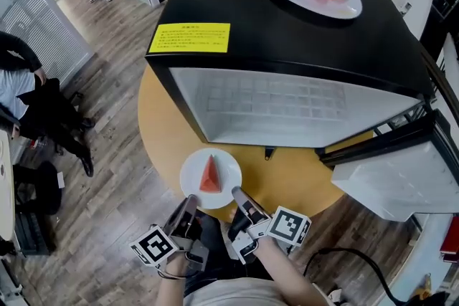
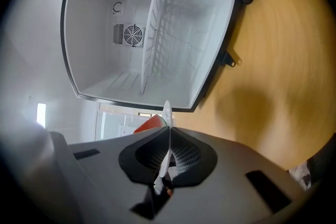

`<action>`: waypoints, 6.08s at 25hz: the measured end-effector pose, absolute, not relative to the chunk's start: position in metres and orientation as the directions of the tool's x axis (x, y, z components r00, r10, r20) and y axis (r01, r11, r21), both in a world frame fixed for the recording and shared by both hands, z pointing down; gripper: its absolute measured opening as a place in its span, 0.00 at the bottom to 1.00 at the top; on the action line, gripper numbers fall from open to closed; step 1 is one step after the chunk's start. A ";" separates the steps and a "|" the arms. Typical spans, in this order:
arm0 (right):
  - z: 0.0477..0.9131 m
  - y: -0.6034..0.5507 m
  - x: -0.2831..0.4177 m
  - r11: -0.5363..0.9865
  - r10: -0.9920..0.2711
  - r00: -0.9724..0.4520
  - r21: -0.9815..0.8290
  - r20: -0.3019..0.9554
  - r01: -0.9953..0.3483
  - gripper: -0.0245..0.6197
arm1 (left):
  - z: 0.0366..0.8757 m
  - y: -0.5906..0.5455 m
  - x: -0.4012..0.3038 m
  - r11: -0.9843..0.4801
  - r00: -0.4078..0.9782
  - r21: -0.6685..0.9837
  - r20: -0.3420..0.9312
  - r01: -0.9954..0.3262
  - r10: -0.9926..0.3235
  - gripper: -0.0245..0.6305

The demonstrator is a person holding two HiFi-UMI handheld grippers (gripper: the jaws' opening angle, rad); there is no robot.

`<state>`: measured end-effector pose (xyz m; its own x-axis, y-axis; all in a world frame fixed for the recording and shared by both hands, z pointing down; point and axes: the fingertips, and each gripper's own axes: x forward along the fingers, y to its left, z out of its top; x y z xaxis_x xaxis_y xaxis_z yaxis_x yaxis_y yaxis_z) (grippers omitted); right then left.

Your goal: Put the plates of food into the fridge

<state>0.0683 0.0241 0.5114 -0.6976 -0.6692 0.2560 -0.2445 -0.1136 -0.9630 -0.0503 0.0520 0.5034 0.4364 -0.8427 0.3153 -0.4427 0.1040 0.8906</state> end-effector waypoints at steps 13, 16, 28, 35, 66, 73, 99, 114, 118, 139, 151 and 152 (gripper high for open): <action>0.444 -0.009 0.128 -0.043 -0.733 -0.660 -0.979 0.165 -0.197 0.07 | 0.430 0.013 0.006 -0.016 0.512 0.912 0.216 -0.411 -0.831 0.10; 0.429 -0.025 0.141 -0.025 -0.755 -0.641 -0.983 0.136 -0.179 0.07 | 0.415 -0.004 0.017 -0.046 0.532 0.902 0.212 -0.430 -0.820 0.10; 0.407 -0.099 0.168 -0.023 -0.810 -0.577 -0.989 0.105 -0.147 0.07 | 0.386 -0.083 0.041 -0.072 0.497 0.877 0.200 -0.475 -0.844 0.10; 0.396 -0.138 0.168 -0.008 -0.841 -0.534 -0.989 0.086 -0.145 0.07 | 0.377 -0.118 0.040 -0.046 0.439 0.874 0.197 -0.484 -0.876 0.10; 0.404 -0.181 0.148 -0.045 -0.916 -0.371 -0.960 0.150 -0.275 0.07 | 0.399 -0.130 0.046 -0.070 0.465 0.791 0.283 -0.608 -0.839 0.20; 0.405 -0.177 0.139 -0.002 -0.881 -0.375 -0.793 0.290 -0.609 0.08 | 0.405 -0.129 0.046 -0.082 0.477 0.782 0.290 -0.618 -0.829 0.20; 0.323 -0.114 0.144 0.258 -0.965 -0.262 -0.099 0.028 -0.961 0.06 | 0.334 -0.110 0.057 -0.383 0.423 0.287 0.092 -0.878 -0.902 0.05; 0.277 -0.065 0.172 0.214 -0.973 -0.204 -0.089 -0.109 -0.973 0.06 | 0.279 -0.079 0.079 -0.439 0.439 0.115 -0.029 -0.891 -0.898 0.05; 0.278 -0.062 0.171 0.222 -0.971 -0.212 -0.090 -0.108 -0.971 0.06 | 0.274 -0.075 0.075 -0.427 0.423 0.122 -0.061 -0.896 -0.904 0.05; 0.283 -0.026 0.096 0.465 -0.884 -0.453 -0.124 -0.113 -0.877 0.06 | 0.286 -0.018 -0.014 -0.169 0.167 0.138 -0.023 -0.976 -0.986 0.05; 0.296 -0.011 -0.002 0.679 -0.735 -0.673 -0.091 -0.090 -0.729 0.06 | 0.298 0.006 -0.150 0.135 -0.135 0.142 0.011 -0.981 -0.991 0.05; 0.297 -0.012 -0.013 0.686 -0.728 -0.680 -0.078 -0.086 -0.724 0.06 | 0.299 0.004 -0.164 0.145 -0.145 0.146 0.012 -0.979 -0.989 0.05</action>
<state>-0.0134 -0.0116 0.2969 -0.6802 -0.7279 -0.0862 -0.7238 0.6856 -0.0780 -0.1635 0.0041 0.2994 -0.1445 -0.9894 0.0118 -0.9786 0.1447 0.1462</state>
